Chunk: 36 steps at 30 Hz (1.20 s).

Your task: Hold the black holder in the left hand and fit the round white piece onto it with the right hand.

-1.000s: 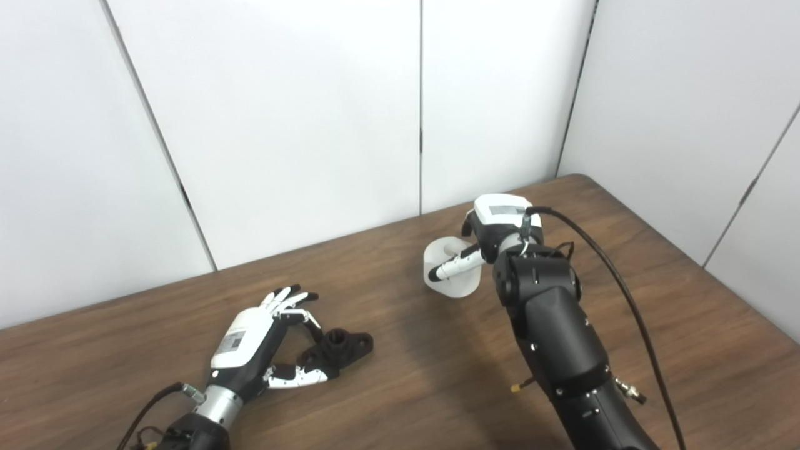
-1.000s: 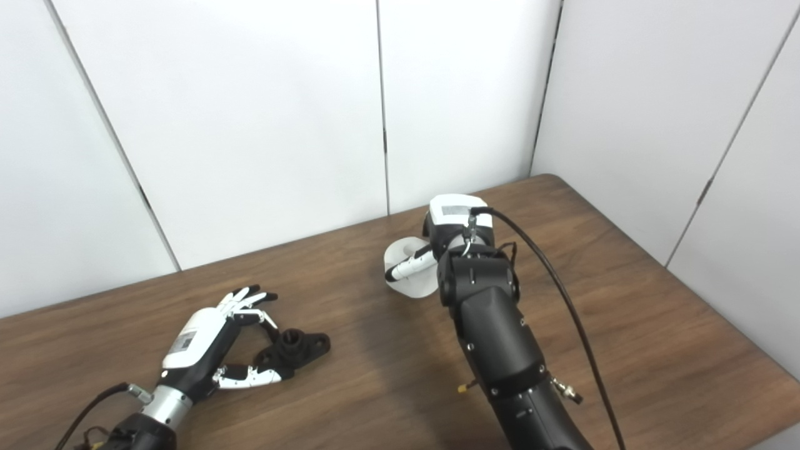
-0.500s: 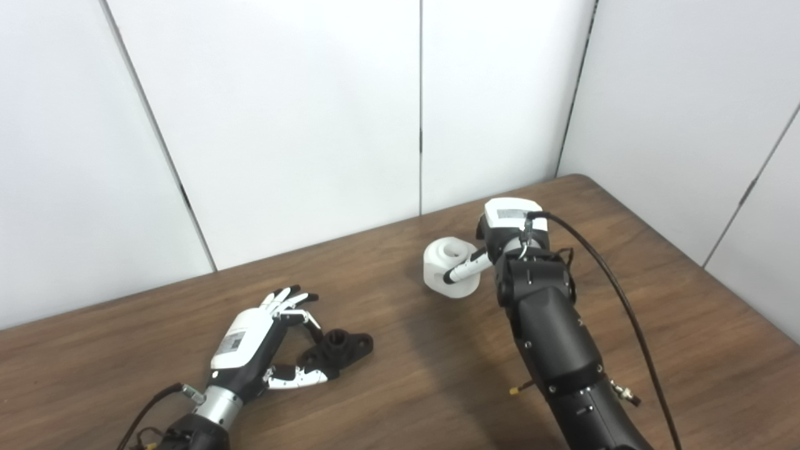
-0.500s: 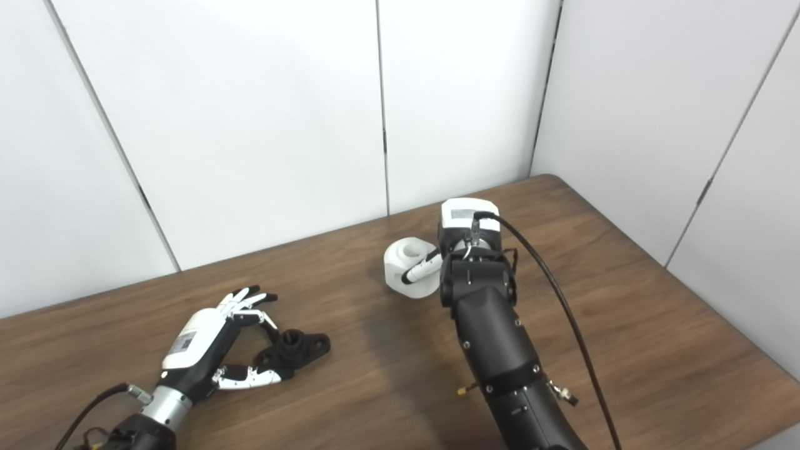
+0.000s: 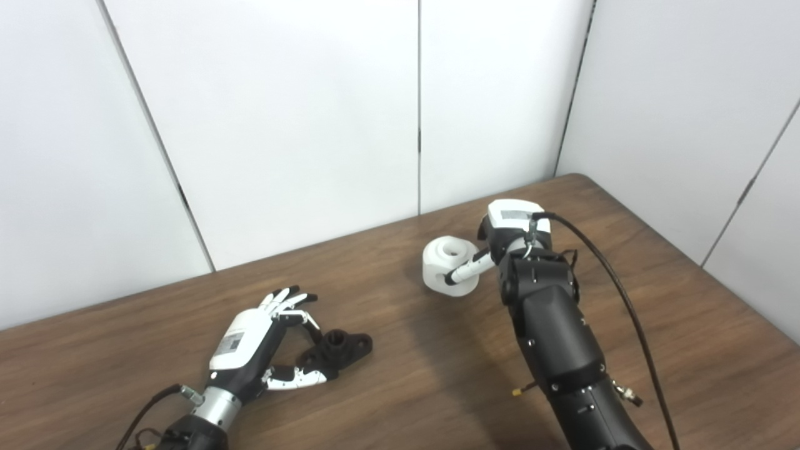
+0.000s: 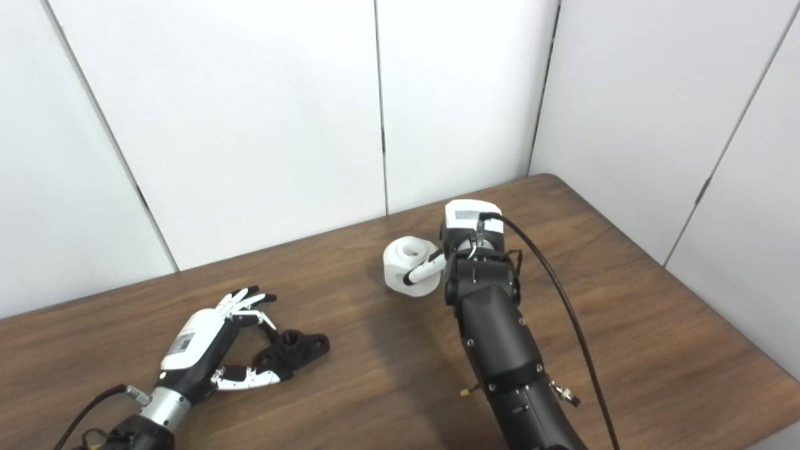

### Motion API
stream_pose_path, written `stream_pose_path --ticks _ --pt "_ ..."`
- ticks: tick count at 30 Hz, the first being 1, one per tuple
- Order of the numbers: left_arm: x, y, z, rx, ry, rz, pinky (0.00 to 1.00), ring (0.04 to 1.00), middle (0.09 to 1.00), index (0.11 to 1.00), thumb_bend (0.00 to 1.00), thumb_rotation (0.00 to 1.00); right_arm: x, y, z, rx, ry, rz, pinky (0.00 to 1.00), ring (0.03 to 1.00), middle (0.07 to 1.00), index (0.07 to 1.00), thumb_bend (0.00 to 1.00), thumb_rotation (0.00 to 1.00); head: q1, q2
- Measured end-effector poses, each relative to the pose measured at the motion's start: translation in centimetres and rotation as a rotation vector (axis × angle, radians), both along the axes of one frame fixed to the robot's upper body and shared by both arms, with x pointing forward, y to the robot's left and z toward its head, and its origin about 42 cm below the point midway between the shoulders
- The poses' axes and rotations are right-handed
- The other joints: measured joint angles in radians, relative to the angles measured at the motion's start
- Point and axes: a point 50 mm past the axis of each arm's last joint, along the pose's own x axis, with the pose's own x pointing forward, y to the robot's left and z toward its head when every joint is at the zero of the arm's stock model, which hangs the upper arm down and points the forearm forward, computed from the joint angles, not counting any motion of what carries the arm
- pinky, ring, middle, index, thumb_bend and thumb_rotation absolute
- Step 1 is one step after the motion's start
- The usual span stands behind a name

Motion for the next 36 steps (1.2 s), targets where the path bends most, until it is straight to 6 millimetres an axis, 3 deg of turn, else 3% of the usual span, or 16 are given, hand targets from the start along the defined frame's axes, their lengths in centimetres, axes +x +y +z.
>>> stream_pose_path --ticks 27,36 --pt "-0.2 0.1 0.1 0.005 0.012 0.007 1.0 0.975 0.882 0.475 0.52 0.08 0.4 1.5 -1.4 0.037 0.055 0.076 0.66 0.832 0.908 0.776 0.93 0.51 0.02 0.012" --pt "-0.2 0.1 0.1 0.005 0.013 0.008 1.0 0.979 0.885 0.475 0.52 0.08 0.3 1.0 -1.5 0.053 0.028 0.095 0.63 0.764 0.811 0.764 0.82 0.34 0.021 0.017"
